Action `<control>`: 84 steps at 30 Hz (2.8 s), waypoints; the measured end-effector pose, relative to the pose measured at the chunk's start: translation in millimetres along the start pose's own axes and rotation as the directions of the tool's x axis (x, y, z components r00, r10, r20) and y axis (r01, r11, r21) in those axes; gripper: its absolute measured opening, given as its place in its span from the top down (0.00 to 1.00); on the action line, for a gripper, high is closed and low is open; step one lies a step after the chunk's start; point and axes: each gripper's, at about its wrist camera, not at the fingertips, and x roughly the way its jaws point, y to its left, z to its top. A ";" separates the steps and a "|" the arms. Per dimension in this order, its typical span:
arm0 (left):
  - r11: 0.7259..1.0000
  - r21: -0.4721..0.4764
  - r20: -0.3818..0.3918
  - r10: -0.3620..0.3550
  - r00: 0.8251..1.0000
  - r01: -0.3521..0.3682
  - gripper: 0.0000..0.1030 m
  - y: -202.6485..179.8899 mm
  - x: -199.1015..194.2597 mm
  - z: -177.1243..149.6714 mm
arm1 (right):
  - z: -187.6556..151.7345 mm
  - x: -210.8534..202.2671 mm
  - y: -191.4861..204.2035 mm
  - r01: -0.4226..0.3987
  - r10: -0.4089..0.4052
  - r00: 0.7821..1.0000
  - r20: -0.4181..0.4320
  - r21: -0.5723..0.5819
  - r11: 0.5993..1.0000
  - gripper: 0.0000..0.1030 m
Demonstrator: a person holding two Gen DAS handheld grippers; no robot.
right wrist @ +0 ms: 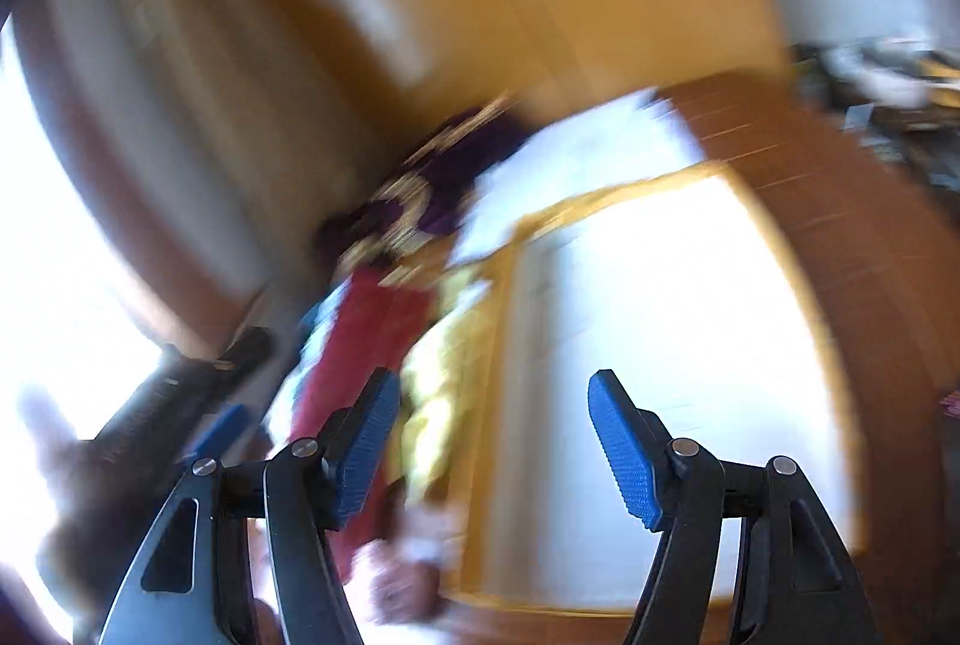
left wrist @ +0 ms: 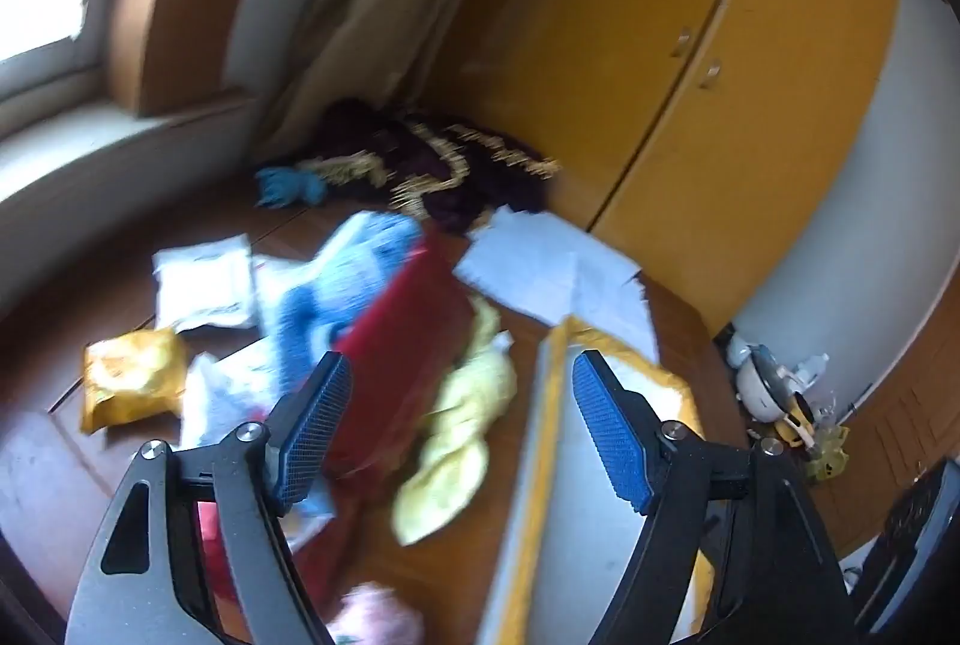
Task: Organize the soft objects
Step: 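Swing both tools over the cluttered table toward the soft items, then lower the right tool over the pink plush toy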
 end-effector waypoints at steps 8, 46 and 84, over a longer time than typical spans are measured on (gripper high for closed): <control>0.983 -0.180 0.034 0.032 0.999 -0.025 0.26 43.7 15.7 -5.5 | -18.5 53.6 60.7 -0.122 0.091 0.975 -0.202 -0.147 0.982 0.33; 0.997 -0.068 -0.032 0.038 0.999 -0.041 0.26 28.4 -15.2 -48.3 | -76.3 24.4 63.2 0.064 -0.094 0.990 -0.103 -0.257 0.964 0.35; 0.996 -0.017 -0.086 0.083 0.993 -0.085 0.26 16.5 -15.7 -54.2 | -87.5 23.8 51.5 0.082 -0.116 0.984 -0.133 -0.238 0.968 0.35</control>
